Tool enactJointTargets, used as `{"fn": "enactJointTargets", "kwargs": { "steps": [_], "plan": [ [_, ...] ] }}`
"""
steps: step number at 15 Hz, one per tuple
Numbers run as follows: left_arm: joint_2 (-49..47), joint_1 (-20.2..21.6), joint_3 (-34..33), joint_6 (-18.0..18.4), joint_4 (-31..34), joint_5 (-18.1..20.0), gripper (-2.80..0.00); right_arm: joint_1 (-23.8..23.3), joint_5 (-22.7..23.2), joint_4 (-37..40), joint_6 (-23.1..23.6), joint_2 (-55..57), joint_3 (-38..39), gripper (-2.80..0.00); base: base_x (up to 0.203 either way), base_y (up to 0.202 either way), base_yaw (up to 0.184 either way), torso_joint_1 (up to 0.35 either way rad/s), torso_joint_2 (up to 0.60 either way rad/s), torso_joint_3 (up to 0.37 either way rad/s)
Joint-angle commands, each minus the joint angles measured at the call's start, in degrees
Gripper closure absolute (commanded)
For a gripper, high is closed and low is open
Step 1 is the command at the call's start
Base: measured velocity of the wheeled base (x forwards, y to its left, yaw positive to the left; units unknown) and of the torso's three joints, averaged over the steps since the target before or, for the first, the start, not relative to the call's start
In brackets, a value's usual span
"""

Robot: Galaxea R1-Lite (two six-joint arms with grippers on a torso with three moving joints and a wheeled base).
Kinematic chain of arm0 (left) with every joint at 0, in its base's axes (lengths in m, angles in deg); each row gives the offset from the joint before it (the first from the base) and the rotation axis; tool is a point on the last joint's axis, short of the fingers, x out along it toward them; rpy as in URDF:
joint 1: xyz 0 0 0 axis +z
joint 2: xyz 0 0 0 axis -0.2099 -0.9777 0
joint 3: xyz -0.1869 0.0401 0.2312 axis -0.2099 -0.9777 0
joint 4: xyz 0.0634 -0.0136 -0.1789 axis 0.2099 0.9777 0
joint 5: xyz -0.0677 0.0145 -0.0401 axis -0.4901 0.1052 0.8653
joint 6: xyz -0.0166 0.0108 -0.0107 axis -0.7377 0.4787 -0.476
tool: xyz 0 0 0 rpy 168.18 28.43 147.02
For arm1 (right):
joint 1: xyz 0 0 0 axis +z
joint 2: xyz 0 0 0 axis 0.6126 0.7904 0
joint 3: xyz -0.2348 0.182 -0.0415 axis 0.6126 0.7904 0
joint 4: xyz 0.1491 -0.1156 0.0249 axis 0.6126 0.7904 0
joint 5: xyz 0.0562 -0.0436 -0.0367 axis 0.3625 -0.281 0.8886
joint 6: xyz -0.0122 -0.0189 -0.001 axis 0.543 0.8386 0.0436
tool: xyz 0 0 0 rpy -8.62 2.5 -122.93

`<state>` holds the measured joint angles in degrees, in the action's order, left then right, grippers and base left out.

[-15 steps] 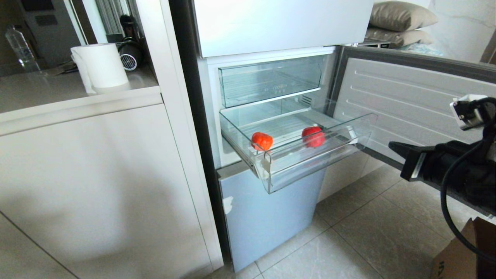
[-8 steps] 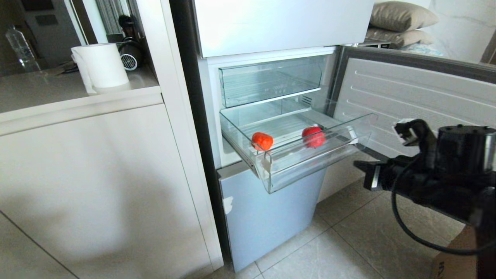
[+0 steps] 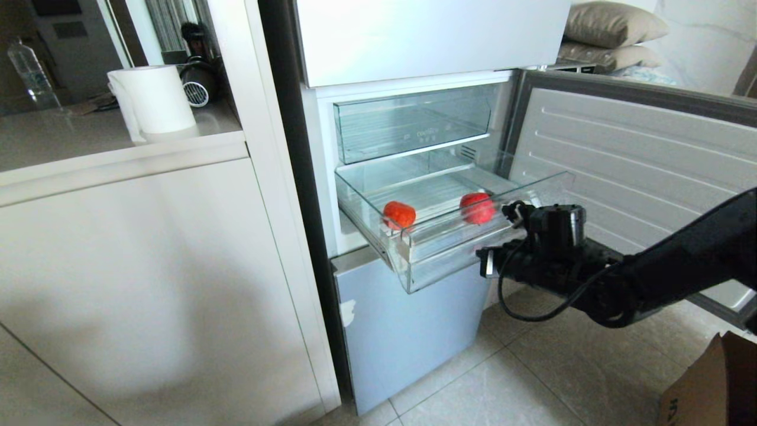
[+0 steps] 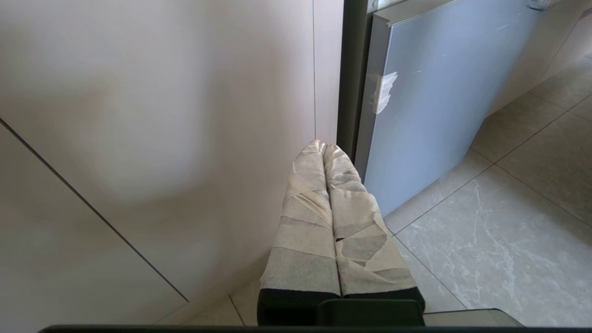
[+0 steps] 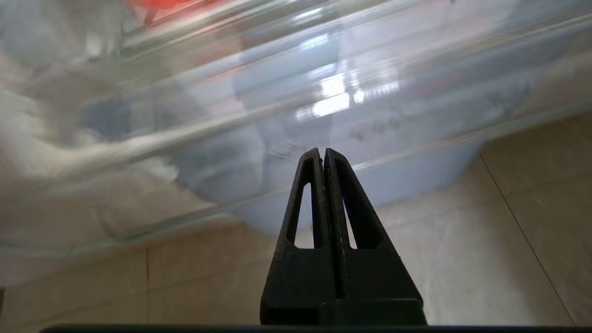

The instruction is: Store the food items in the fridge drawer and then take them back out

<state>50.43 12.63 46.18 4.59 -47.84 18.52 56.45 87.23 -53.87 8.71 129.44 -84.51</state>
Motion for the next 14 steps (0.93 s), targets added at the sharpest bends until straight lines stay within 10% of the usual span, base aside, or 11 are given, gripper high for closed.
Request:
{"fn": "enactJointTargets", "kwargs": {
  "steps": [1, 6, 14],
  "plan": [
    [-0.09, 0.02, -0.01, 0.03, 0.06, 0.00, 0.00, 0.04, 1.28, -10.36, -0.08, 12.04, -7.23, 0.00, 0.000, 0.000, 0.000, 0.000, 0.00, 0.000],
    [-0.09, 0.02, -0.01, -0.03, 0.06, 0.00, 0.00, 2.08, -4.66, -25.49, -0.08, 22.53, -21.53, 0.00, 0.000, 0.000, 0.000, 0.000, 0.00, 0.000],
    [-0.09, 0.02, -0.01, -0.05, 0.06, 0.00, 0.00, 3.45, 1.64, -33.10, 0.08, -21.59, 30.25, 0.00, 0.000, 0.000, 0.000, 0.000, 0.00, 0.000]
  ]
}}
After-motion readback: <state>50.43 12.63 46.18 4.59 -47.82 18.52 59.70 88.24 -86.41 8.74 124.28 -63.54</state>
